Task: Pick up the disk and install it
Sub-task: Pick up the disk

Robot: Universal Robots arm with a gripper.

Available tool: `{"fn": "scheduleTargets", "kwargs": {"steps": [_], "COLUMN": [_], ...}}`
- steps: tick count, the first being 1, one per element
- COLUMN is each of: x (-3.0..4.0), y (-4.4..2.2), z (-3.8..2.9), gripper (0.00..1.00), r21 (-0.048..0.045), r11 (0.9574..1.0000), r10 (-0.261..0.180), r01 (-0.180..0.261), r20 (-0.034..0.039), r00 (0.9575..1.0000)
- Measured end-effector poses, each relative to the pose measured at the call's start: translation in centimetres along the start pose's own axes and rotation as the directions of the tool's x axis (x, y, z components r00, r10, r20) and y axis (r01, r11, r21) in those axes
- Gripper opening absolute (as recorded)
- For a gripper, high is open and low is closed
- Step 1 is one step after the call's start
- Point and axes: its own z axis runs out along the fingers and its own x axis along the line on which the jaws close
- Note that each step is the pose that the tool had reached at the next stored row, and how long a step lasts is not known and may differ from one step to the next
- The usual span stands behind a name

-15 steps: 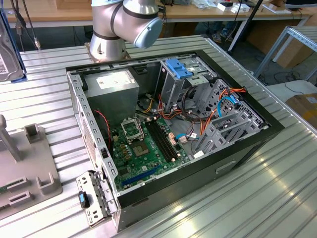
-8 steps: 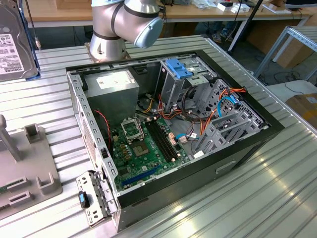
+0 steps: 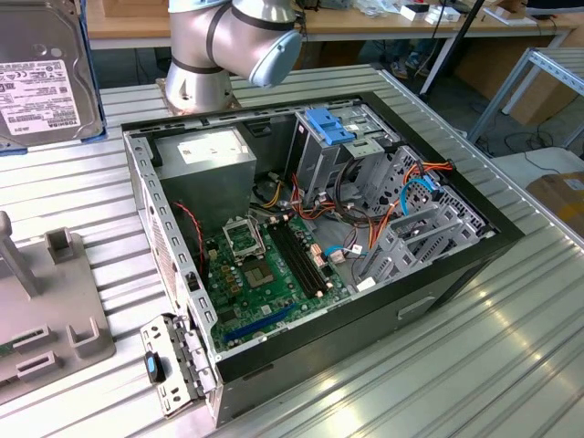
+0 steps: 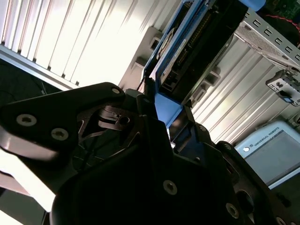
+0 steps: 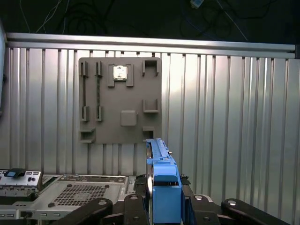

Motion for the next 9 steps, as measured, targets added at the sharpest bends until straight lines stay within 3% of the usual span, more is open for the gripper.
{"fn": "scheduleTargets", "kwargs": {"steps": [5, 9], "x": [0.03, 0.04], "y": [-1.83, -2.74], "z": [0.03, 0.04], "gripper": [0.37, 0.37], "r21": [0.0001, 0.0000], "r11": [1.0000, 1.0000], "r10": [0.000, 0.000], "r01": [0.000, 0.000], "r20": [0.0001, 0.0000], "r00": [1.0000, 1.0000]}}
